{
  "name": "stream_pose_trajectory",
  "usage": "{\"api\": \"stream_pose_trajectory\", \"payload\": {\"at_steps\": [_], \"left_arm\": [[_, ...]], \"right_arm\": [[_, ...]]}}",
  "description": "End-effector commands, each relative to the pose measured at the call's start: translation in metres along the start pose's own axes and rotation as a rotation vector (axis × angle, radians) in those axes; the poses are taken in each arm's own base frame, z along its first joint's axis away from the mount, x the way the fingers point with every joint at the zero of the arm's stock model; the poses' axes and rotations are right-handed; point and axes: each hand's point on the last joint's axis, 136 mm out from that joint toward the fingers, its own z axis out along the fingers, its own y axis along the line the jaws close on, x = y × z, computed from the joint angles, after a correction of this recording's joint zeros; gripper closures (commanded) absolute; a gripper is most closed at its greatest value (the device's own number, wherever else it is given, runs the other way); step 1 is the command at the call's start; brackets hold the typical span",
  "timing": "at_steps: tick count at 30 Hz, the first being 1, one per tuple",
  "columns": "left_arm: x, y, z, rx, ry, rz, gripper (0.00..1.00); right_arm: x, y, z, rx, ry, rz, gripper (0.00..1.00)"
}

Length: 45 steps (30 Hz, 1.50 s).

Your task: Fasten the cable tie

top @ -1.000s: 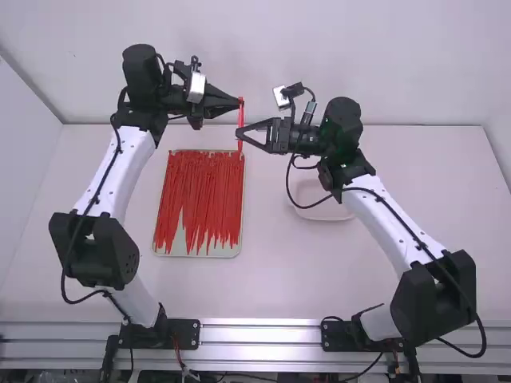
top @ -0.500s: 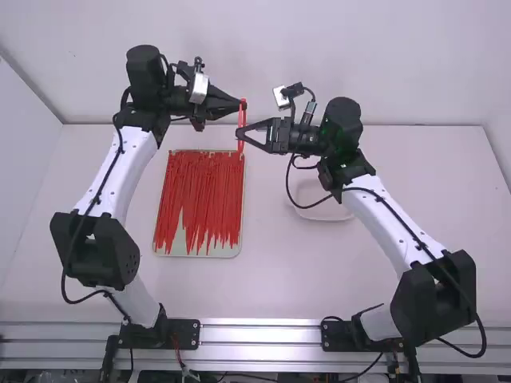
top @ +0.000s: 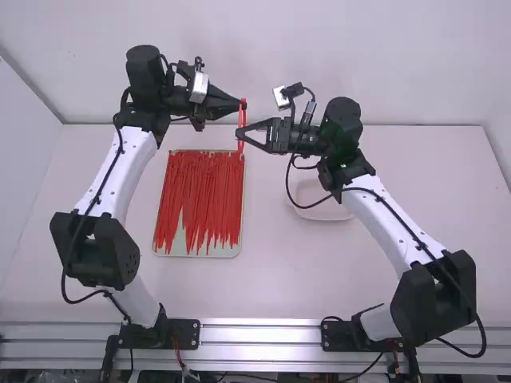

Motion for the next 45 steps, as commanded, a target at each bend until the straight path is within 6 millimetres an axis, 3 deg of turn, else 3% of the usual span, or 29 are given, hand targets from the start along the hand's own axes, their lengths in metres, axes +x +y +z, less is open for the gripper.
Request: {"api": "stream_pose_trajectory", "payload": {"at_steps": [1, 33, 45], "left_arm": [[0.002, 0.000, -0.007, -0.007, 0.001, -0.005, 0.98], [0.001, -0.005, -0.001, 0.022, -0.011, -0.020, 0.98], [0.000, -0.009, 0.012, 0.040, -0.016, -0.012, 0.98]], "right_arm": [[0.002, -0.001, 0.001, -0.003, 0.007, 0.003, 1.00], [-0.005, -0.005, -0.005, 0.013, -0.019, -0.012, 1.00], [0.000, -0.002, -0.002, 0.003, -0.003, -0.012, 1.00]]}}
